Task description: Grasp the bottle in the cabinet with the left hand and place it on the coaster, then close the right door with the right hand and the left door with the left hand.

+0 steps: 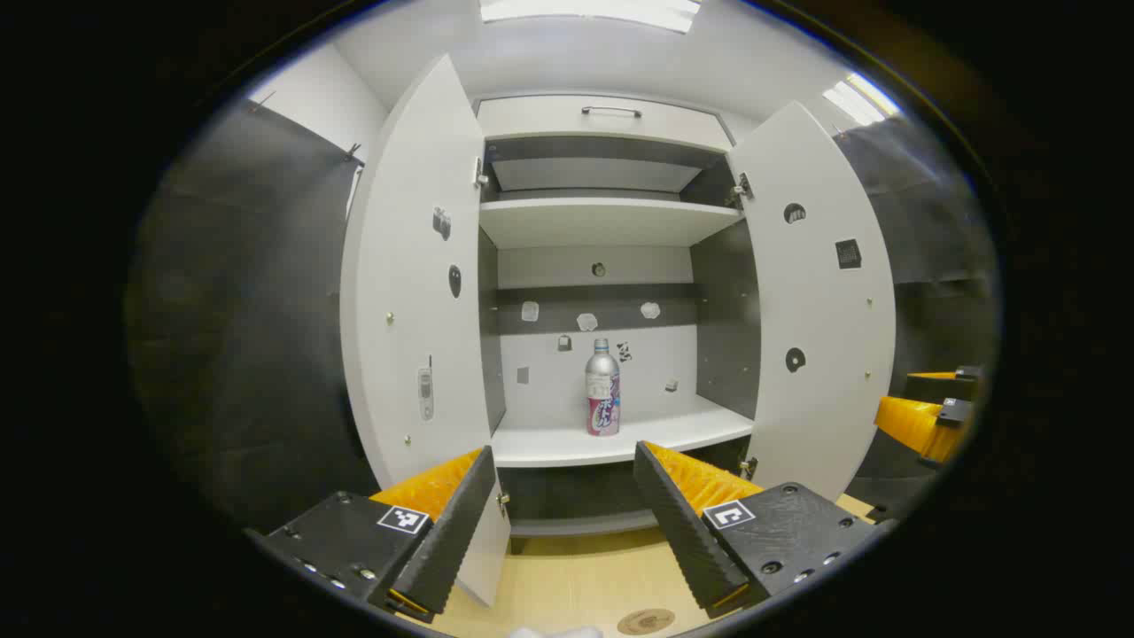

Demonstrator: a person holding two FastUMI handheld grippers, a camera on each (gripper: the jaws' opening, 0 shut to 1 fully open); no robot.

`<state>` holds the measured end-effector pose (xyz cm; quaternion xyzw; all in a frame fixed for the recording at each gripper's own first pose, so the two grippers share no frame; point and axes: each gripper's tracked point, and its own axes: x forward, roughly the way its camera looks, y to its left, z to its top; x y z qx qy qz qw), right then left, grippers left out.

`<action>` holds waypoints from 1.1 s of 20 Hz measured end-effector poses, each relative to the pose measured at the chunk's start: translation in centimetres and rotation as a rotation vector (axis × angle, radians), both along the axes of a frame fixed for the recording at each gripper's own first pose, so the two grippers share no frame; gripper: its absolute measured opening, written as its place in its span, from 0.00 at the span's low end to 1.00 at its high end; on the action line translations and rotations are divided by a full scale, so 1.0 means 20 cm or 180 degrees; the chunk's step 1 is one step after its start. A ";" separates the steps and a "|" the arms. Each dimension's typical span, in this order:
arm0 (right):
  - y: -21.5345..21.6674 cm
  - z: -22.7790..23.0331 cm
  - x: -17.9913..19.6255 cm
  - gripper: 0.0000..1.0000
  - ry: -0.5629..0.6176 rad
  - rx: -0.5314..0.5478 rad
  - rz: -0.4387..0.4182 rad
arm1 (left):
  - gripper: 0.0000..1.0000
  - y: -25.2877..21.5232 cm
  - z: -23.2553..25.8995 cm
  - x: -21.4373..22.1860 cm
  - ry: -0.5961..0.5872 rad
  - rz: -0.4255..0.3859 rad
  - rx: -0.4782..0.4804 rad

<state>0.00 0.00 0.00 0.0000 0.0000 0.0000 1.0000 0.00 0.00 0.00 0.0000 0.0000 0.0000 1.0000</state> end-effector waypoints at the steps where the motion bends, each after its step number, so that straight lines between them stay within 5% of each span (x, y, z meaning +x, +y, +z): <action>1: 0.00 0.00 0.01 1.00 0.0003 0.0002 -0.0006 | 0.97 0.00 0.00 0.01 -0.0002 -0.0001 -0.0017; 14: -0.02 0.04 0.08 0.99 -0.0072 0.0048 -0.0080 | 0.97 -0.02 0.05 0.13 -0.0074 -0.0060 0.0038; 22: 0.01 0.10 0.07 0.99 -0.0095 0.0011 -0.0072 | 0.97 -0.10 0.23 0.57 -0.0313 -0.0156 0.0071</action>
